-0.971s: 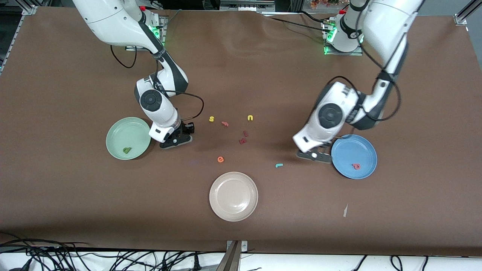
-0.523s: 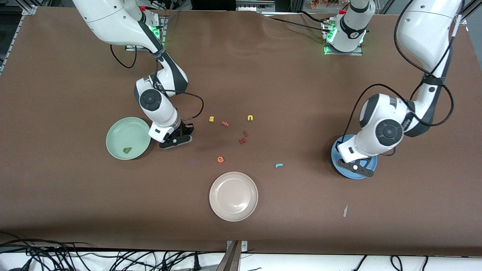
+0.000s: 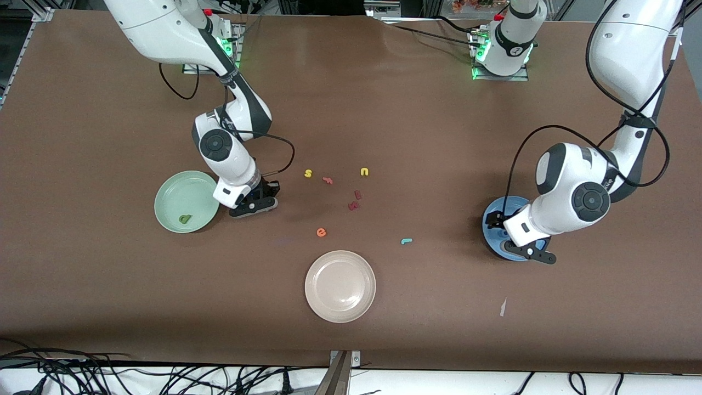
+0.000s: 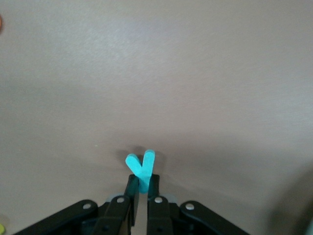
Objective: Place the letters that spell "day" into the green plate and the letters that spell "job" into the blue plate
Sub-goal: 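Release o over blue plate while the right gripper grasps cyan y, then release y over green plate while the left gripper reaches cyan hook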
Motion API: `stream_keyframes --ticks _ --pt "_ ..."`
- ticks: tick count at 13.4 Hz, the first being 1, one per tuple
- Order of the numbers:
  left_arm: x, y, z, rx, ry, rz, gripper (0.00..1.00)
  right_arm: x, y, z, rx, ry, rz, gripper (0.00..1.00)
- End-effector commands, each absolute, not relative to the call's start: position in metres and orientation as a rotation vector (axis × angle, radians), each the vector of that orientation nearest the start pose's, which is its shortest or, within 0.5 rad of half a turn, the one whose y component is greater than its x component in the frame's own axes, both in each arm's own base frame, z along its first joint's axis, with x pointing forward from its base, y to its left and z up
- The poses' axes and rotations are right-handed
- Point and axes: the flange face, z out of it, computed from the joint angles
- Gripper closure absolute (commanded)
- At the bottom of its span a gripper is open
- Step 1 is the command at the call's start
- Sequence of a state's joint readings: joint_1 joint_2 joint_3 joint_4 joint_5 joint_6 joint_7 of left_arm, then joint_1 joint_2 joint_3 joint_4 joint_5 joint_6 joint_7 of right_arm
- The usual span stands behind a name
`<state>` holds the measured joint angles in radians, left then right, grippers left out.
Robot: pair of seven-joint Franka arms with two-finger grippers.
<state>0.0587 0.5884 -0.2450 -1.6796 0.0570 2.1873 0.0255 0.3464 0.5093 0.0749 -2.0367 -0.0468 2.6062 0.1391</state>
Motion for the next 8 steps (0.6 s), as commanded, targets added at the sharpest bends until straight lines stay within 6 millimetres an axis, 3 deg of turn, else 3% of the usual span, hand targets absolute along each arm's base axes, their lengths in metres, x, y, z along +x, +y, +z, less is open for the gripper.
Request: stream_keyframes --ticks 1,5,8 --pt "0.677 -0.15 0.261 -3.25 0.138 0.107 0.0 0.564 0.206 0.24 -3.096 -0.569 -0.05 0.99" --pt "0.671 -0.231 0.257 -3.251 -0.059 0.103 0.0 0.577 0.117 0.275 -3.088 -0.677 0.045 0.99" --pt "0.681 -0.273 0.249 -3.253 -0.262 0.078 0.0 0.576 0.057 0.279 -3.085 -0.65 0.149 0.95"
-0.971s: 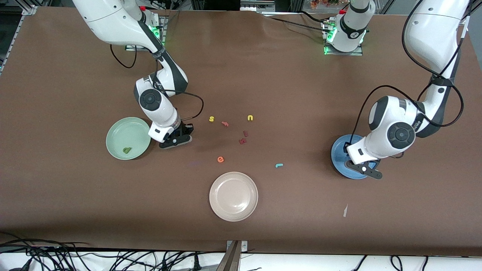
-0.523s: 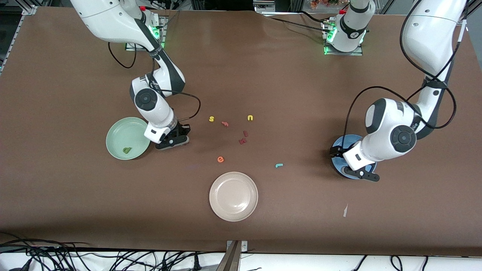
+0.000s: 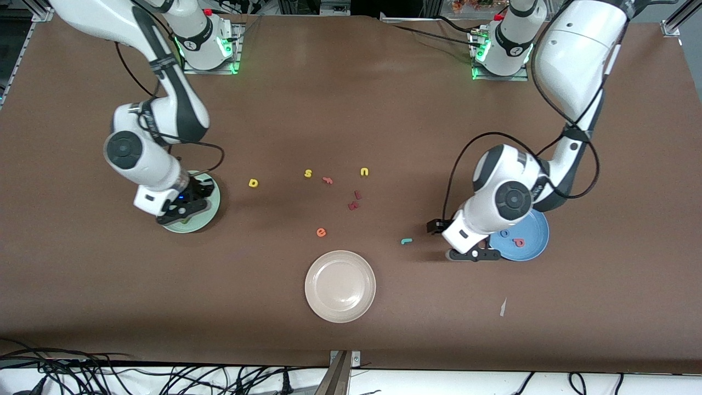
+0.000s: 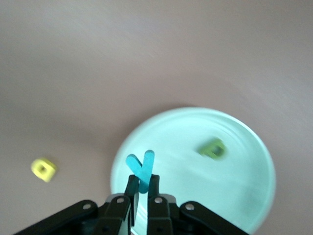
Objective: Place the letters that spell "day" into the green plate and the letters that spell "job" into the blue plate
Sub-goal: 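Release y over green plate while the left gripper reaches cyan hook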
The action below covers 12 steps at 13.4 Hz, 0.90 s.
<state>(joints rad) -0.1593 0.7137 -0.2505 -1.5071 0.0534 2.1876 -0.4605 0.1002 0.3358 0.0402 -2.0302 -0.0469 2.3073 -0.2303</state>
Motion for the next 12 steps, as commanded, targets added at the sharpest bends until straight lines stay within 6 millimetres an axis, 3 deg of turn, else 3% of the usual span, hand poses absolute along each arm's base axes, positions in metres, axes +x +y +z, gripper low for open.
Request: stream_keyframes --ticks 1,2,3,7,12 --pt "0.684 -0.282 0.244 -3.252 -0.297 0.069 0.0 0.573 0.048 0.276 -3.083 -0.647 0.161 0.78" --pt "0.688 -0.284 0.24 -3.24 -0.334 0.052 0.0 0.572 0.045 0.275 -3.083 -0.636 0.163 0.59" --pt "0.69 -0.292 0.235 -3.23 -0.351 0.038 0.0 0.572 0.045 0.275 -3.084 -0.623 0.161 0.45" --pt "0.687 -0.328 0.21 -3.168 -0.373 -0.041 0.0 0.571 0.055 0.274 -3.099 -0.51 0.165 0.4" --pt "0.68 -0.332 0.194 -3.161 -0.368 -0.012 0.0 0.558 0.125 0.26 -3.134 0.04 0.205 0.4"
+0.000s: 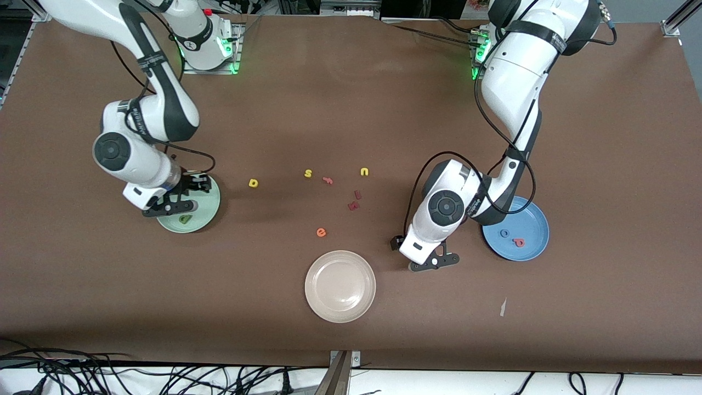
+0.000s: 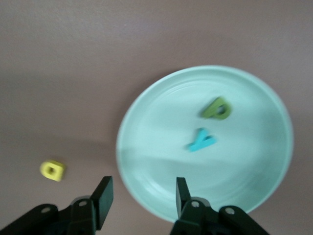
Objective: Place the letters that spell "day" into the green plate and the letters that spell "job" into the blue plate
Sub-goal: 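Release y over green plate while the left gripper reaches cyan hook, then grasp cyan hook with the left gripper while the right gripper reaches yellow a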
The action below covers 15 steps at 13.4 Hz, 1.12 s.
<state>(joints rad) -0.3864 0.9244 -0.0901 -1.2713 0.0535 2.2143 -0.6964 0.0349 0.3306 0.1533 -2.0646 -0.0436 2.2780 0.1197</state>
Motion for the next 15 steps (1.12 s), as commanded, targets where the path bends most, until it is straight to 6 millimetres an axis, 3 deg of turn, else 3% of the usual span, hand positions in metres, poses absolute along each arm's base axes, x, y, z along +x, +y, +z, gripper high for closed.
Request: stream_keyframes --ticks 1,5,7,11,14,15 --pt "0.676 -0.339 0.19 -3.157 -0.347 -0.007 0.01 0.554 0.142 0.257 -3.127 0.134 0.209 0.4" --pt "0.668 -0.354 0.183 -3.171 -0.322 -0.023 0.05 0.531 0.178 0.237 -3.083 0.374 0.133 0.4" --pt "0.663 -0.353 0.175 -3.164 -0.314 -0.022 0.07 0.518 0.189 0.222 -3.06 0.379 0.07 0.4" --pt "0.661 -0.353 0.172 -3.162 -0.29 -0.015 0.21 0.508 0.209 0.21 -3.049 0.376 0.053 0.4" --pt "0.656 -0.355 0.168 -3.157 -0.278 0.001 0.38 0.501 0.21 0.198 -3.044 0.358 0.038 0.4" --pt "0.654 -0.354 0.166 -3.153 -0.277 0.009 0.49 0.5 0.21 0.195 -3.044 0.356 0.038 0.4"
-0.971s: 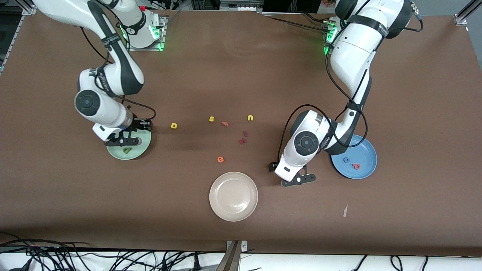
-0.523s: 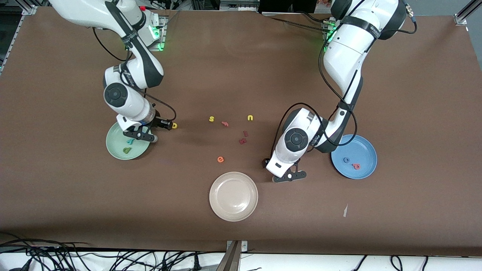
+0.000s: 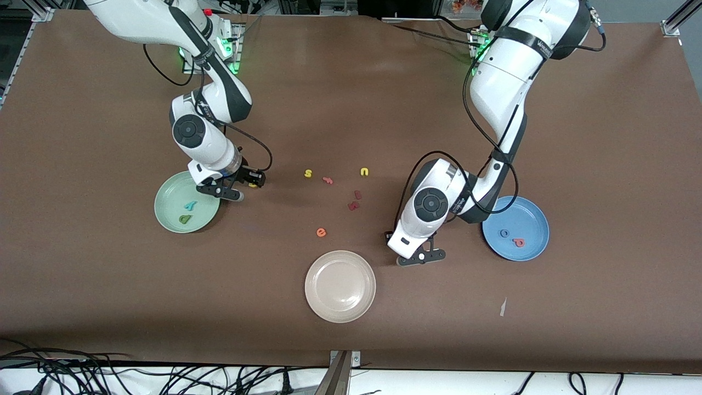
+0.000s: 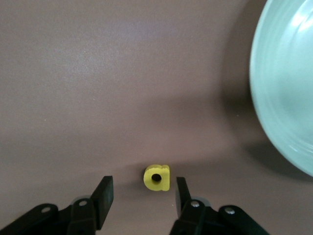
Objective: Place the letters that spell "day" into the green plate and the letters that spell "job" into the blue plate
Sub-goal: 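Grasp cyan hook with the left gripper while the right gripper reaches yellow a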
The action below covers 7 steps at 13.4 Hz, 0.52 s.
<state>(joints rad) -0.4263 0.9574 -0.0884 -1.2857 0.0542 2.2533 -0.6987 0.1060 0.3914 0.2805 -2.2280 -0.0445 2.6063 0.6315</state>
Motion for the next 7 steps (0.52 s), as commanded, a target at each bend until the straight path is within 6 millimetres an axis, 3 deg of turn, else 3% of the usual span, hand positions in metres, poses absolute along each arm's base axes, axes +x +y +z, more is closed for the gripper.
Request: stream_keyframes --ticks 1,2,4,6,7 --pt "0.6525 -0.3558 0.1658 -3.154 -0.272 0.009 0.52 0.497 0.2093 0.193 -3.046 0.354 0.042 0.4" --pt "0.6529 -0.355 0.1658 -3.153 -0.273 0.008 0.64 0.4955 0.2091 0.1924 -3.053 0.337 0.039 0.4" --pt "0.6527 -0.3545 0.1651 -3.143 -0.256 -0.001 0.78 0.495 0.2084 0.1918 -3.06 0.325 0.037 0.4" --pt "0.6515 -0.3542 0.1647 -3.127 -0.225 -0.016 0.88 0.4937 0.2082 0.1901 -3.063 0.321 0.04 0.42" --pt "0.6528 -0.3521 0.167 -3.124 -0.223 -0.013 0.88 0.4927 0.2083 0.1887 -3.063 0.311 0.032 0.43"
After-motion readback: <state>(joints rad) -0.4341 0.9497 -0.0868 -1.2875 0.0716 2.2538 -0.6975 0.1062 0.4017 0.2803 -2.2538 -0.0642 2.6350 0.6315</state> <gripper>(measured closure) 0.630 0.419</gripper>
